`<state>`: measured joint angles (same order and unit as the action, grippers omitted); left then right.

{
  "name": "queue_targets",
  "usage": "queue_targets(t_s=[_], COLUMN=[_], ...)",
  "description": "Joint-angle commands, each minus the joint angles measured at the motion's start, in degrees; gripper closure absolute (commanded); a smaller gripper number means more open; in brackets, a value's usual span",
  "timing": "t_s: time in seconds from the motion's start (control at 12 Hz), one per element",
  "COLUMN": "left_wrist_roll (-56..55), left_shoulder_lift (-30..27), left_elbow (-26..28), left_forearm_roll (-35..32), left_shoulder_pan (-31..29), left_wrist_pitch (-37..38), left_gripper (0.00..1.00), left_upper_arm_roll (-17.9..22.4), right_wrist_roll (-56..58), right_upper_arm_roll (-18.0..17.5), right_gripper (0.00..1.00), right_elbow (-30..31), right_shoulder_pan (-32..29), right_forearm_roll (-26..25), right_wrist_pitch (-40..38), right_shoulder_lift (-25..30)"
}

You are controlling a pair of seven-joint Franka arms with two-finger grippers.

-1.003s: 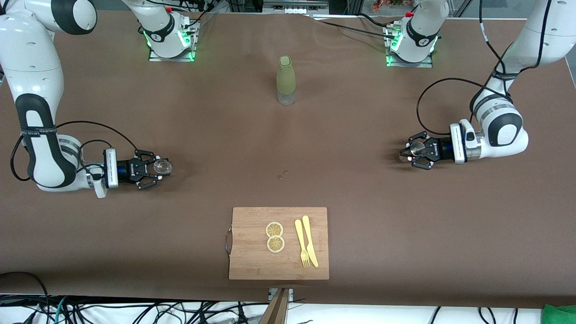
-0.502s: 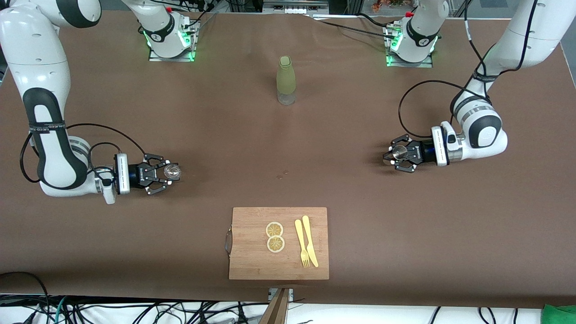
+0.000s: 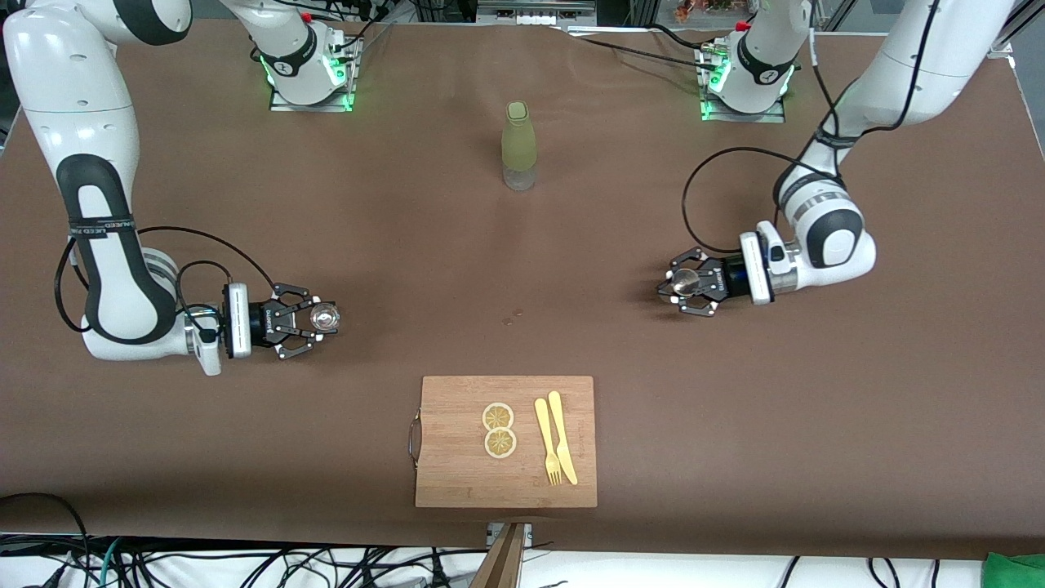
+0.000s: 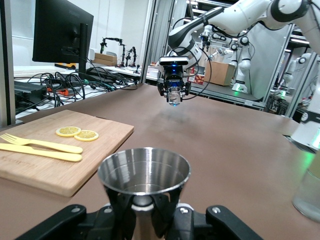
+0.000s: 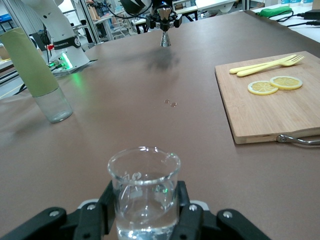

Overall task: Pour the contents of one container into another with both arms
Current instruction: 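Carry the beaker and jigger toward each other above the table center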

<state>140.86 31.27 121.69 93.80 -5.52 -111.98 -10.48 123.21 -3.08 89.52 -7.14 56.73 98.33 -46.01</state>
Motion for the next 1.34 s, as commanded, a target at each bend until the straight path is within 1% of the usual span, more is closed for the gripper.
queue_targets(t_s=[0.0,0.08,0.33,0.5,0.59,0.67,1.0,1.17,1.25], left_wrist_roll=[-0.1,-0.1,0.0,0.3,0.3,0.3,0.6,3.2,4.2], left_shoulder_lift=[-1.7,-1.7,-1.7,-1.5,-1.4,-1.3,-0.3,1.1,1.9], left_elbow=[1.2,1.1,0.7,0.3,-0.1,-0.4,-2.1,-2.9,-3.5], left_forearm_roll=[6.8,9.0,14.7,19.6,21.5,23.4,30.8,34.9,36.7], left_shoulder_pan=[4.8,6.4,10.4,13.6,14.8,16.1,20.6,22.7,23.4], left_wrist_pitch=[-3.1,-4.5,-6.8,-8.7,-9.5,-10.0,-11.8,-12.0,-12.0], left_gripper=[1.0,1.0,1.0,1.0,1.0,1.0,1.0,1.0,1.0], left_upper_arm_roll=[0.5,0.5,0.5,0.5,0.5,0.5,0.5,0.5,0.5], right_wrist_roll=[-3.8,-4.2,-6.1,-10.2,-13.4,-15.9,-19.8,-21.6,-22.4], right_upper_arm_roll=[-0.6,-1.7,-2.1,-2.6,-3.4,-4.6,-8.0,-8.5,-8.9], right_gripper=[0.64,0.64,0.64,0.64,0.64,0.64,0.64,0.63,0.64], right_elbow=[0.4,0.4,0.4,0.6,0.6,0.6,0.6,0.6,0.6], right_shoulder_pan=[2.1,2.7,6.1,8.8,9.8,10.0,10.6,11.4,12.0], right_forearm_roll=[-1.0,-1.2,-1.8,-6.3,-9.1,-10.6,-10.8,-11.0,-12.1], right_wrist_pitch=[2.6,3.6,7.0,9.2,10.4,10.7,14.7,15.7,17.1], right_shoulder_lift=[2.4,3.0,4.9,6.9,7.9,8.1,8.1,8.2,8.5])
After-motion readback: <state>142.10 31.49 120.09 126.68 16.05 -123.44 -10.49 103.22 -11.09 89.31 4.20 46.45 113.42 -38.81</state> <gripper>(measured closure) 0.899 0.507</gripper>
